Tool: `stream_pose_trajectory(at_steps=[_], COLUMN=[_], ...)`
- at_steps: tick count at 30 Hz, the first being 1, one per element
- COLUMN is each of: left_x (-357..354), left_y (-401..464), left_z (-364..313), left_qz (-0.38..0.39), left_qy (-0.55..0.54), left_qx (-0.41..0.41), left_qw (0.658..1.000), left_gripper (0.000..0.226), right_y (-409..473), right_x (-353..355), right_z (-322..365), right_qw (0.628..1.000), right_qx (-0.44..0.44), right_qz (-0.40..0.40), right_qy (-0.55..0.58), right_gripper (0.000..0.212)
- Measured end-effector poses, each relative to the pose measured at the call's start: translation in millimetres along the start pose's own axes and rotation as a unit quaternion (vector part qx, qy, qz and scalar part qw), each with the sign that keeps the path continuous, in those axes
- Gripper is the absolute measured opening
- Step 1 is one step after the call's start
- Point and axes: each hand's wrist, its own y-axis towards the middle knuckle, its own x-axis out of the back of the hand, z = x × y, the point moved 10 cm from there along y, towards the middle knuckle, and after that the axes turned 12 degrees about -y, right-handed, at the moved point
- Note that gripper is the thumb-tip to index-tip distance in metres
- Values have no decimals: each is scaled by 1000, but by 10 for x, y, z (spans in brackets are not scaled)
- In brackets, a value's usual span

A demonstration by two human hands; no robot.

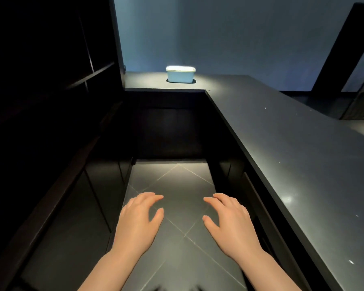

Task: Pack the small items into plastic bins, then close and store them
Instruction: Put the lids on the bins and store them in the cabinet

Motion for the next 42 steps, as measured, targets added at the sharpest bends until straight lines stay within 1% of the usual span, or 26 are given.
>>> stream_pose_trajectory(at_steps=[4, 10, 16, 20, 24, 28, 32, 35, 39, 42], left_x=[-72, -463, -758, -796, -843, -874, -928, -875, -767, -826], left_y=[741, 1801, 3009, 3771, 4339, 4987, 5797, 6439, 7276, 7863], left_z=[223, 488, 457, 391, 566, 892, 1159, 1319, 1471, 1500], left_qz=[12, 24, 10, -20, -29, -37, -30, -28, -23, -7], left_qy=[-12, -25, -18, -21, -31, -28, -33, -30, -20, -20], left_qx=[14, 24, 22, 22, 45, 64, 53, 39, 23, 6], left_qw=[1000, 999, 1000, 999, 998, 997, 998, 998, 999, 1000], left_gripper=[34, 32, 33, 32, 32, 33, 34, 33, 32, 32], right_y=[642, 1729, 3001, 3848, 4562, 5309, 6119, 6729, 7501, 7953], right_x=[-142, -434, -583, -527, -586, -718, -903, -1001, -975, -970], right_z=[-105, -396, -575, -691, -662, -540, -443, -390, -378, -421], right_qw=[1000, 999, 1000, 999, 998, 998, 999, 999, 1000, 999], right_qx=[-29, -40, 8, 32, 55, 68, 52, 37, 6, -13], right_qz=[4, 9, 16, 7, 14, 8, -7, -3, -19, -32], right_qy=[11, 17, 7, -8, -12, 13, 13, 3, 0, 3], right_gripper=[46, 47, 48, 48, 49, 48, 49, 49, 49, 48])
